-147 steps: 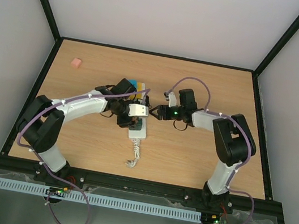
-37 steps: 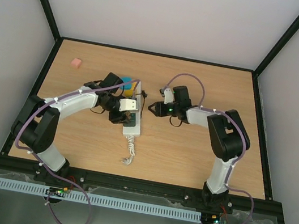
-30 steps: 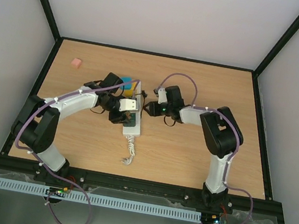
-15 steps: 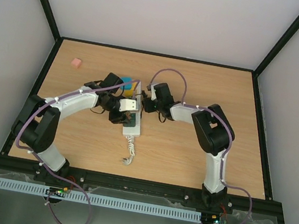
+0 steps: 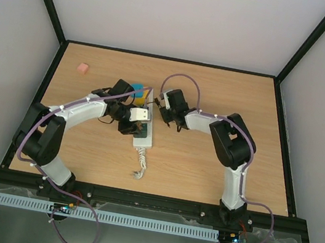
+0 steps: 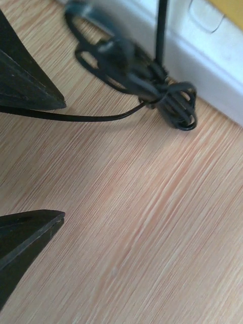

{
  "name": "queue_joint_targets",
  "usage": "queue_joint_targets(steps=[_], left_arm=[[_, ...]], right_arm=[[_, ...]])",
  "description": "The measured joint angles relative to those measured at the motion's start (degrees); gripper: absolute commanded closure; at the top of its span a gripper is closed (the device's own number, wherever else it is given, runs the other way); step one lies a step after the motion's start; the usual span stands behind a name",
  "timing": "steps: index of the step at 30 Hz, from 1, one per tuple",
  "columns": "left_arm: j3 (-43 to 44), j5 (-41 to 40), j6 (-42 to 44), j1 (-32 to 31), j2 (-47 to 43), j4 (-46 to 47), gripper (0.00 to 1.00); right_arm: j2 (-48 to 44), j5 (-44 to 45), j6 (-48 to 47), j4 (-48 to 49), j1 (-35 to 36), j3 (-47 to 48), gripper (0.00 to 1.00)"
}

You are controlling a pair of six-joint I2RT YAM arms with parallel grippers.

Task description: Pull the plug off the socket

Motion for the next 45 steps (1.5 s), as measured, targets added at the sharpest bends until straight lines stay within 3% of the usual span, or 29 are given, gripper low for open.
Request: queue_joint_targets(steps=[8, 17, 24, 37, 45], left_arm=[[-1.05, -1.46, 0.48, -1.70, -0.17, 1.38, 0.58], [-1.84, -1.31, 3.02, -2.86, -0.94, 1.05, 0.59], [-1.84, 0.26, 6.97, -2.86, -1.01, -1.07, 0.58], [-1.97, 1.42, 8.98, -2.84, -0.98, -1.75, 0.56], [-1.97, 1.49, 8.76, -2.86, -0.98, -1.57, 0.55]], right_arm=[[-4.00, -8.28, -5.51, -4.59, -2.05, -0.87, 0.34], [-22.88, -30.18, -11.02, -0.48, -3.65, -15.85, 0.26], [-26.69, -43.76, -15.98, 3.85, -3.06, -23.85, 0.22], [-21.68, -45.38, -18.18, 23.54, 2.36, -31.08, 0.14], [-18.16, -46.05, -22.27, 25.79, 2.47, -31.06, 0.13]])
